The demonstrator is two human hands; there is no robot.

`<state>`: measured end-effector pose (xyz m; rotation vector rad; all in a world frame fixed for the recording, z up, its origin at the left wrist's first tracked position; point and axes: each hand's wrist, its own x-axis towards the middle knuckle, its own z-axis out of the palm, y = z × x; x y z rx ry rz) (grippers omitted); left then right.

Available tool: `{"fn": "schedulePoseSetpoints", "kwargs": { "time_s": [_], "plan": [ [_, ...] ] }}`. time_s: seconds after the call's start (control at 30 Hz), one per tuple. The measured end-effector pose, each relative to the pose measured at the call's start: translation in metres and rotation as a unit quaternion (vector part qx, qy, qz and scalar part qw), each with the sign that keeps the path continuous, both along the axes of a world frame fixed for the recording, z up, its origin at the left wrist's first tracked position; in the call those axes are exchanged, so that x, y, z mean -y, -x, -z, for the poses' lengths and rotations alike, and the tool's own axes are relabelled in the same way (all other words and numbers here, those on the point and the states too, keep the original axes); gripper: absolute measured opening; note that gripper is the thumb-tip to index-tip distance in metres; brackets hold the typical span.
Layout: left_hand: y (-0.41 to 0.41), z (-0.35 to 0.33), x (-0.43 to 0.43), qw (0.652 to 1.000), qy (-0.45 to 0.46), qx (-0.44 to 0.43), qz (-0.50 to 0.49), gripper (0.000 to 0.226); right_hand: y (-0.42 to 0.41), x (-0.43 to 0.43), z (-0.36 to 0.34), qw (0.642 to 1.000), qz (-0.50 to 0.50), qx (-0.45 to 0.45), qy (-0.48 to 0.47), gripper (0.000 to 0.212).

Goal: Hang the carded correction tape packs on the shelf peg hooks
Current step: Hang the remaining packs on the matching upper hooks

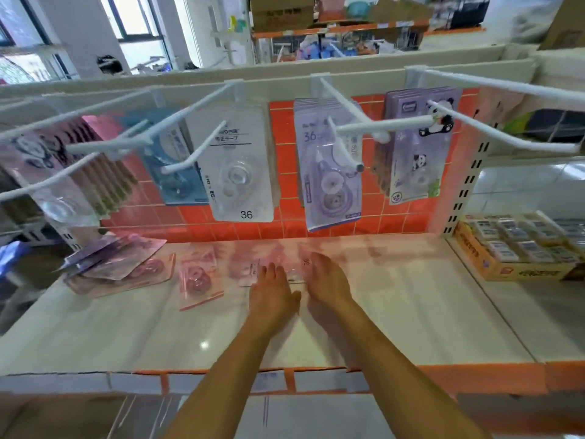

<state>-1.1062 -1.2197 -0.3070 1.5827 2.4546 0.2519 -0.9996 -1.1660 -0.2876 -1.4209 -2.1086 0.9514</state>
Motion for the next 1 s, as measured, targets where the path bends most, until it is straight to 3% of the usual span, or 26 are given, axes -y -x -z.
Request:
{"fn": "schedulePoseSetpoints", "kwargs": {
  "time_s": [0.1,0.23,0.37,0.43,0.6,0.73,0.87,1.0],
  "plan": [
    [0.020,0.013,0.010,1.000,-0.003,0.025,0.013,0.079,0.027,0.006,0.000,0.999,-0.019,0.041,0.001,0.055],
    [0.032,0.013,0.023,0.998,-0.013,0.009,0.063,0.058,0.048,0.007,-0.017,0.998,-0.023,0.060,-0.018,0.034],
    [0.038,0.006,0.041,0.996,-0.015,0.007,0.092,0.036,0.063,0.008,0.000,0.987,-0.042,0.153,-0.025,0.053],
    [0.042,0.006,0.051,0.995,-0.028,0.015,0.095,0.030,0.065,0.014,0.006,0.984,-0.040,0.170,-0.023,0.053],
    [0.049,0.012,0.068,0.993,-0.050,0.034,0.106,0.035,0.055,0.034,-0.002,0.973,0.016,0.227,-0.024,0.064],
    [0.050,0.010,0.082,0.995,-0.005,0.055,0.083,0.050,0.044,0.044,-0.004,0.989,0.079,0.115,0.054,0.060],
    [0.045,-0.004,0.095,0.976,-0.113,0.184,0.027,0.063,0.031,0.053,-0.009,0.989,0.085,-0.051,0.112,0.028],
    [0.042,-0.026,0.110,0.919,-0.205,0.335,-0.034,0.060,0.022,0.074,-0.017,0.956,0.099,-0.211,0.181,0.016]
  ]
}}
